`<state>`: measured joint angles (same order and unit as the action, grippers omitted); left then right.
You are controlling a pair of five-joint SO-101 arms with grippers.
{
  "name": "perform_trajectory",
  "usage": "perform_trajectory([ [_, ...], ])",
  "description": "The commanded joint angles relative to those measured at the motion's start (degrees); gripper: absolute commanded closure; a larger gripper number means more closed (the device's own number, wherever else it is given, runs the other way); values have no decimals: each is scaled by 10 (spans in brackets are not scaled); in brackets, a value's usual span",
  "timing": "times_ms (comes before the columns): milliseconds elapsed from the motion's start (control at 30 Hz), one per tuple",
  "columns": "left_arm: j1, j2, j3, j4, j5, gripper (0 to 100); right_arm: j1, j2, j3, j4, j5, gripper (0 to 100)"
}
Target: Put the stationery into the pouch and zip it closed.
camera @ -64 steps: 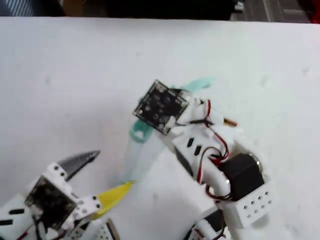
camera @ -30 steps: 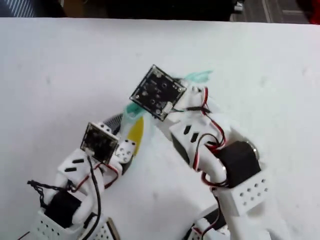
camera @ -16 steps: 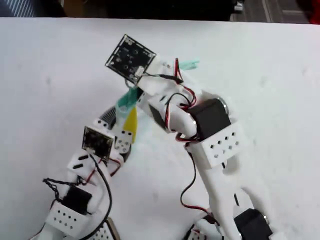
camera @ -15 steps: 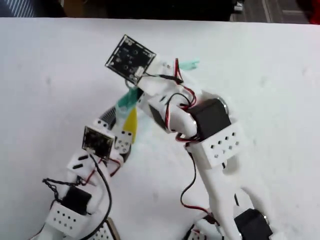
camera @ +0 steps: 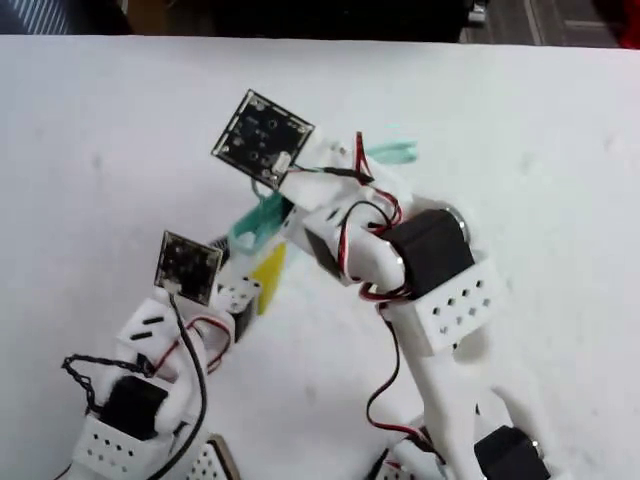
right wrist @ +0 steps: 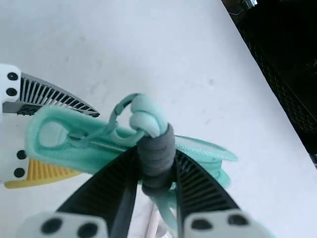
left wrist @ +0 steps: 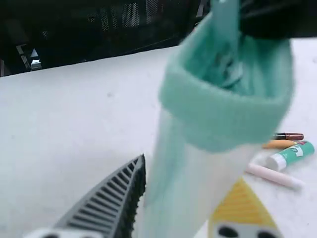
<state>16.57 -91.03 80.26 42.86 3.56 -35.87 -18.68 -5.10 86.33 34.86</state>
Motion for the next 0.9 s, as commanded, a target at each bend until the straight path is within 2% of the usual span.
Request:
perform_trajectory([
  [0, -7, -3, -33, 6, 8, 786, -22, 18, 7, 20, -1, 981],
  [233, -7, -4, -67, 2, 11, 783, -54, 18, 4, 14, -4, 981],
  [433, -7, -2, -70, -48, 13, 788, -51, 16, 4, 15, -4, 981],
  [533, -7, -3, -71, -52, 27, 849, -51, 13, 4, 17, -4, 981],
  [667, -4, -3, -69, -52, 22, 985, -38, 19, 4, 13, -4, 981],
  [733, -3, -3, -69, -52, 15, 962, -29, 13, 4, 14, -4, 981],
  [867, -3, -3, -69, -52, 16, 978, -34, -2, 7, 16, -6, 977],
])
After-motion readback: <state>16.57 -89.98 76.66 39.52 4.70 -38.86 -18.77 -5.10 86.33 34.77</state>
